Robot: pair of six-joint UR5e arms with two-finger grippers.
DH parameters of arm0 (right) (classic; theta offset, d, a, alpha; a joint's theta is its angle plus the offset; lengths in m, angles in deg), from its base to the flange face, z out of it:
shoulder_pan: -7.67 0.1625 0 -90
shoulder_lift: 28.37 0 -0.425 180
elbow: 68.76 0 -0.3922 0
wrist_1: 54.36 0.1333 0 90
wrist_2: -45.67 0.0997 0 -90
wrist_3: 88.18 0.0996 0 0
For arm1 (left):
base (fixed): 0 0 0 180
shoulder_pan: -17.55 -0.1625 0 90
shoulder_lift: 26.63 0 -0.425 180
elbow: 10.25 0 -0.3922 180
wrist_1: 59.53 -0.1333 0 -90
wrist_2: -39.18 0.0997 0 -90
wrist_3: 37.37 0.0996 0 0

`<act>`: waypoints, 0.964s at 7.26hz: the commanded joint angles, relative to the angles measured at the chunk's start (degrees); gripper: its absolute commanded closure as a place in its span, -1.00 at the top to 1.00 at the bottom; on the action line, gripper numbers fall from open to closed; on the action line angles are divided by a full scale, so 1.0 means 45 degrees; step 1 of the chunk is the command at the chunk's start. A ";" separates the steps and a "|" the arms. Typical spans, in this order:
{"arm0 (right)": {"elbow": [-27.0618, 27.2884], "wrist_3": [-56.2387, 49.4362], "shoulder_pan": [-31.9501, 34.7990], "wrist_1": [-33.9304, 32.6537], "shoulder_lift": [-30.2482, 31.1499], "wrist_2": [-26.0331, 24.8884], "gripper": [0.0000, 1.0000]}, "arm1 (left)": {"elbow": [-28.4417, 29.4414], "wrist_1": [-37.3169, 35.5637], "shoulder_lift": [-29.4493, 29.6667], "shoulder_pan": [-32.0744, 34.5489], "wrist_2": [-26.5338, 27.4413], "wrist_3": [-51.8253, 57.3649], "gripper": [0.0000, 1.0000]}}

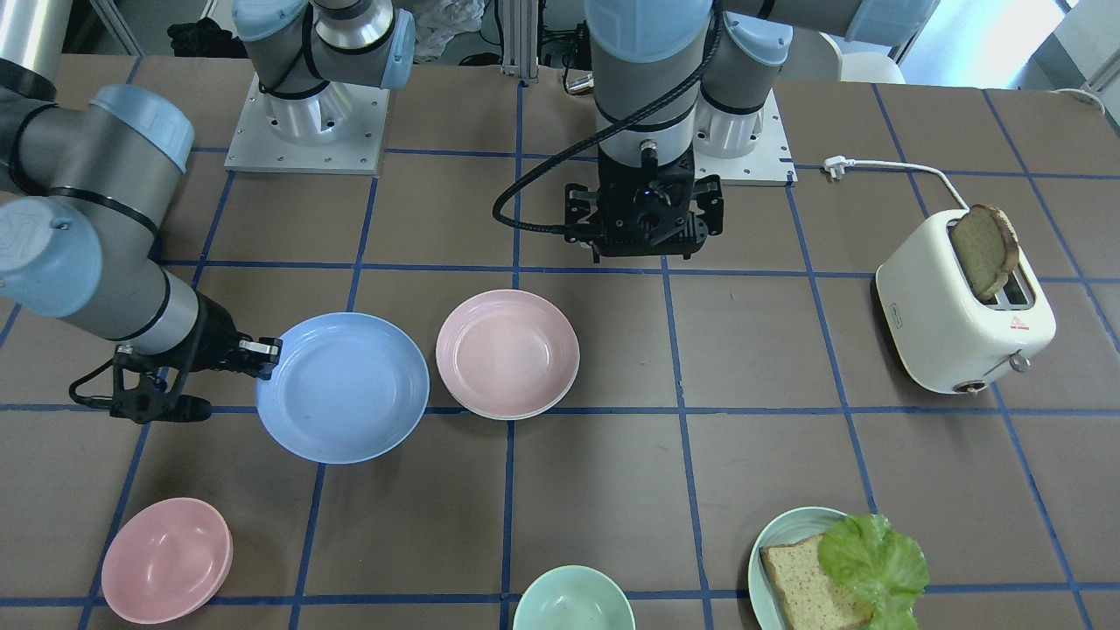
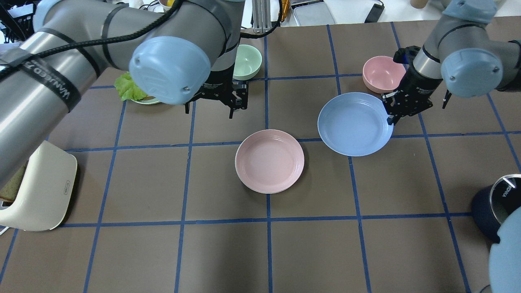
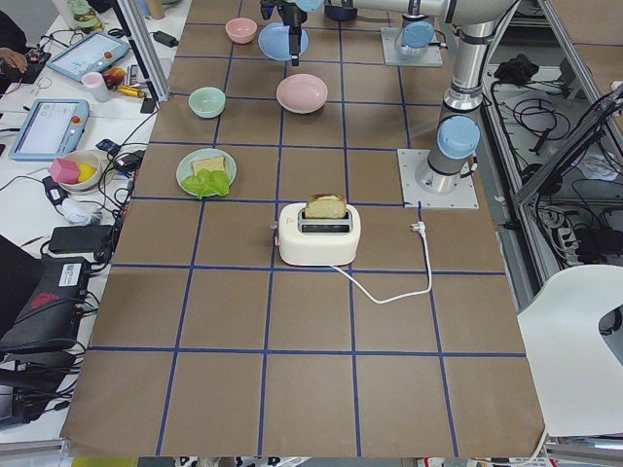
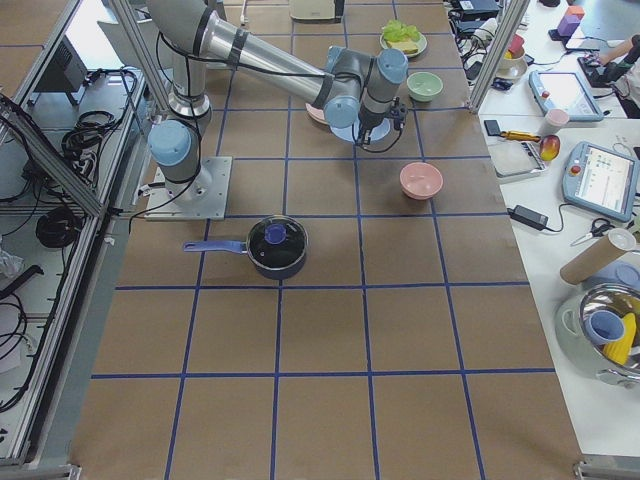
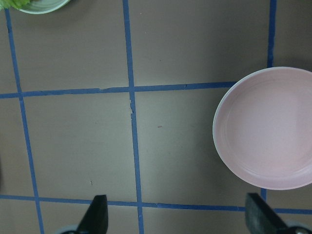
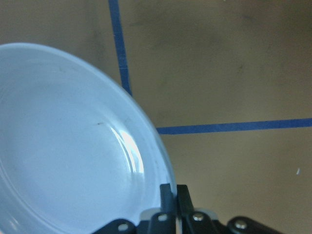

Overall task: Stack three plates with pink and blue
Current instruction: 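Lower the blue plate onto the pink plate and open the right gripper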

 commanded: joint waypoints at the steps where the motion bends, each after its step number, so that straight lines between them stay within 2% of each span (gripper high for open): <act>1: -0.0032 0.1316 0.1282 -0.0037 -0.0013 0.0027 -1.00 | -0.0156 -0.0041 -0.0852 -0.0850 -0.1111 0.0288 1.00; 5: 0.0904 0.2589 0.2710 -0.0193 0.0201 0.0201 -1.00 | -0.0137 -0.0061 -0.1616 -0.1616 -0.1822 0.0465 1.00; 7: 0.0984 0.3388 0.2984 -0.0271 0.0183 0.0652 -1.00 | -0.0059 -0.0061 -0.1676 -0.1791 -0.1649 0.1841 1.00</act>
